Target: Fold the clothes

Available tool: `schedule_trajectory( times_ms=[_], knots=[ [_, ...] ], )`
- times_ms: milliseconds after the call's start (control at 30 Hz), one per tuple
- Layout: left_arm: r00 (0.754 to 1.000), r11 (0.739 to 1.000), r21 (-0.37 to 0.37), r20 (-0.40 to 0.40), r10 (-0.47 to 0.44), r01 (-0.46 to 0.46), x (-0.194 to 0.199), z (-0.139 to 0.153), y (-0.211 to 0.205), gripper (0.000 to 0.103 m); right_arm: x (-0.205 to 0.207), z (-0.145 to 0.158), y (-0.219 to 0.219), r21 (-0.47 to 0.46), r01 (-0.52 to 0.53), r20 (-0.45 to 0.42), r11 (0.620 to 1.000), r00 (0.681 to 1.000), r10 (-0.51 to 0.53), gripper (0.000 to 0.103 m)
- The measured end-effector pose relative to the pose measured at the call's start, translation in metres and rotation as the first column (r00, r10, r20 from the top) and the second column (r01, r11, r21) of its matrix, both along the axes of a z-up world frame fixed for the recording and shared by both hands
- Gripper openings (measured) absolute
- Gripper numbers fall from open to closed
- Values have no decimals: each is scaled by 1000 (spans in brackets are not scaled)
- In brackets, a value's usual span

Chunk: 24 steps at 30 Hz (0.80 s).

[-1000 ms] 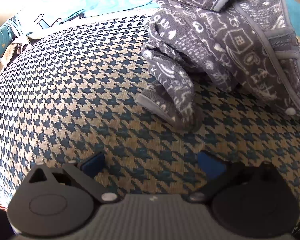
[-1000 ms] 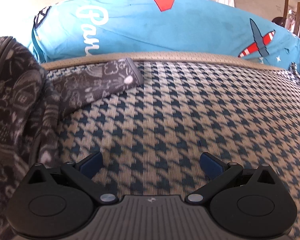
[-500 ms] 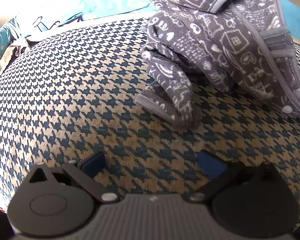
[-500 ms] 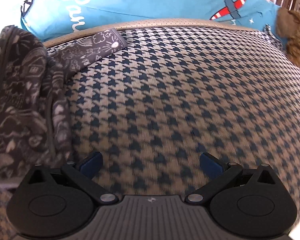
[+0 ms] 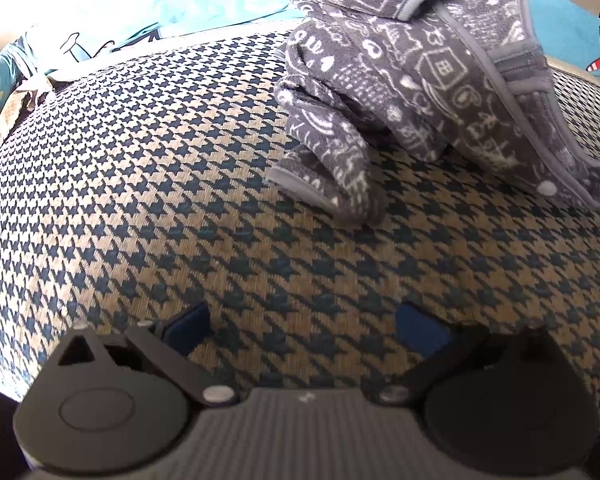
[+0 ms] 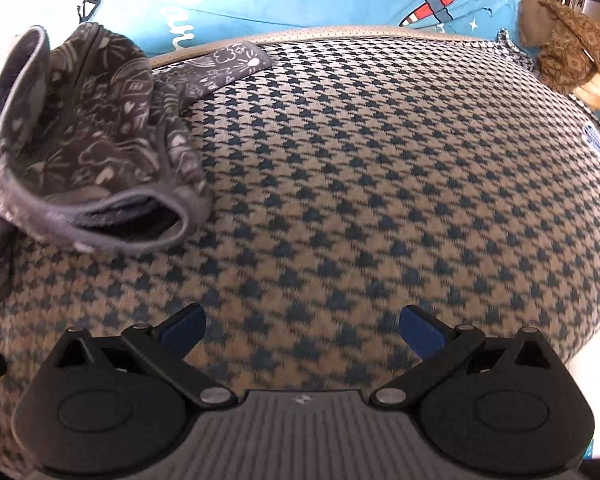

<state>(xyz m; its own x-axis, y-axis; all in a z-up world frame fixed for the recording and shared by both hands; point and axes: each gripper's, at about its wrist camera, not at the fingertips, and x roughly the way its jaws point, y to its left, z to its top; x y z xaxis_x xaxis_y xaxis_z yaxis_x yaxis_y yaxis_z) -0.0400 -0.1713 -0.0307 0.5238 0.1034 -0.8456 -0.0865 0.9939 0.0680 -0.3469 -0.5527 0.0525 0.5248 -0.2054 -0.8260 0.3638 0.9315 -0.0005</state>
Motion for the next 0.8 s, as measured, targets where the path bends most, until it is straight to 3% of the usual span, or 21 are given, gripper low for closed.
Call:
schedule_trajectory(
  times_ms=[133,467,800],
  knots=[
    [1000,1000,9,3,-4,4,-42,4,-19,103,-6,1,3,32,9,18,999,1000,-10,103],
    [1000,1000,13,0,-22,22,-230,29,-111,103,-22,2,14,47,-6,24,999,1000,5,103],
    [1000,999,28,5,-16,16,-319,60,-178,103,-35,5,19,80,-48,45,996,998,45,103]
  ],
)
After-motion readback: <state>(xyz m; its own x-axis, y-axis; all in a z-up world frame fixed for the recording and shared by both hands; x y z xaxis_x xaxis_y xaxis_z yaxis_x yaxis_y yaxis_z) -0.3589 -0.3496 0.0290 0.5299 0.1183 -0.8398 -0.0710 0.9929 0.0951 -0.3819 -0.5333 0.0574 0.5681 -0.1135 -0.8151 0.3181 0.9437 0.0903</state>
